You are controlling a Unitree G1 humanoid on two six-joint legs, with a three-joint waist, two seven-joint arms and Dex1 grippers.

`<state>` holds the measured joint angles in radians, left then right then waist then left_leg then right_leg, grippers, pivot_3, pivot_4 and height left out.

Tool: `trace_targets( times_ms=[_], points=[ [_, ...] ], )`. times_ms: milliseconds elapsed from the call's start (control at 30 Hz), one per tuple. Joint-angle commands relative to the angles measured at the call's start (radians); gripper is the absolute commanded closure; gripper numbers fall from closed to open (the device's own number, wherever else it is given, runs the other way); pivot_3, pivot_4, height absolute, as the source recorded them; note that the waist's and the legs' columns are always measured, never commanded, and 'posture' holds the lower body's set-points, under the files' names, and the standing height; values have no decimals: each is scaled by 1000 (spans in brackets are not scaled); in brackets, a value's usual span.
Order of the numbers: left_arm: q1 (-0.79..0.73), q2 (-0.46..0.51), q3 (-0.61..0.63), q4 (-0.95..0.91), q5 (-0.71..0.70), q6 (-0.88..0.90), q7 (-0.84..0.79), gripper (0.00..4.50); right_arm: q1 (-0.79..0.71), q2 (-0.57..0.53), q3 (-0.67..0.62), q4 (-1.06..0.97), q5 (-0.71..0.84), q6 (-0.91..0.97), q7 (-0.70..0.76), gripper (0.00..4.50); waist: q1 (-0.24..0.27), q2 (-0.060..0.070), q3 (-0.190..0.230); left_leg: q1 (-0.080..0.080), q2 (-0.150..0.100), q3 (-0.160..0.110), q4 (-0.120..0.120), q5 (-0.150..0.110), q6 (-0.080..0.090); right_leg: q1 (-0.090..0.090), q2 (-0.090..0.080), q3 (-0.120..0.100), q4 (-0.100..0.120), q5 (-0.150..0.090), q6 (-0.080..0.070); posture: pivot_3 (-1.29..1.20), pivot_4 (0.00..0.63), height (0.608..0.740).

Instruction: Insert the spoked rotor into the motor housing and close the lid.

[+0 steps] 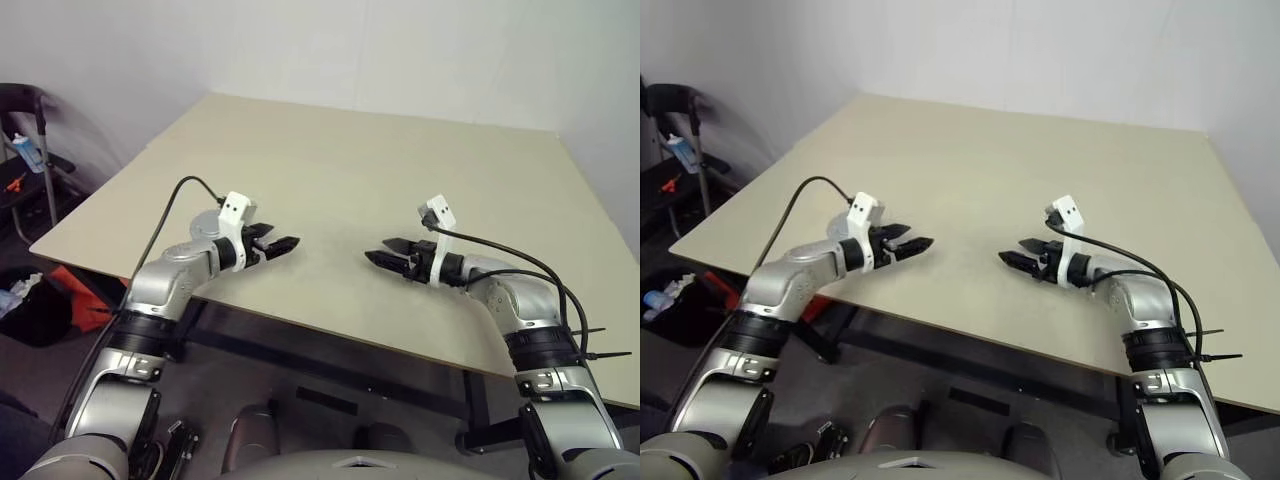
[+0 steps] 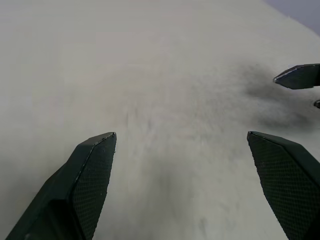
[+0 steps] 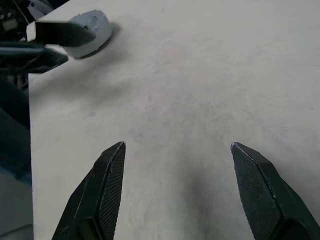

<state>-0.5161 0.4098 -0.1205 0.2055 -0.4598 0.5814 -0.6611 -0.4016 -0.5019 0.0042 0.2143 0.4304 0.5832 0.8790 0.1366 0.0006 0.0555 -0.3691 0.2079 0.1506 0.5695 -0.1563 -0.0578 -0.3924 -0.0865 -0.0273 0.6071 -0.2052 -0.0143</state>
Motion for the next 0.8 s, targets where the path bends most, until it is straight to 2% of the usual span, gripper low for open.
trace_targets(
  times_ms=[33, 200, 367, 800],
  points=[
    [-39, -12, -14, 8, 42, -54, -54, 52, 18, -19, -42, -63, -1, -106, 34, 722, -6, 0, 0, 0, 0, 0, 0, 0, 0, 0, 0, 0, 0, 0, 0, 0, 0, 740],
    [-68, -27, -10, 17, 79, -61, -78, 52, 58, -35, -66, -69, -4, -181, 66, 722, -12, 0, 0, 0, 0, 0, 2, -2, 3, 0, 0, 0, 1, 0, 0, 0, 0, 740],
    [-65, -32, -18, 19, 127, -97, -81, 52, 43, -41, -96, -63, 37, -146, 80, 722, -15, 0, 0, 1, 0, 0, 2, -2, 4, 1, 0, 0, 1, 0, 0, 0, 0, 740],
    [-19, -87, 29, -87, 120, -40, -13, 52, 18, 8, -135, -80, 124, -84, 77, 722, -14, 1, 0, 0, 0, 1, 4, -4, 8, 1, 0, 0, 1, 0, -1, 0, 0, 740]
  ],
)
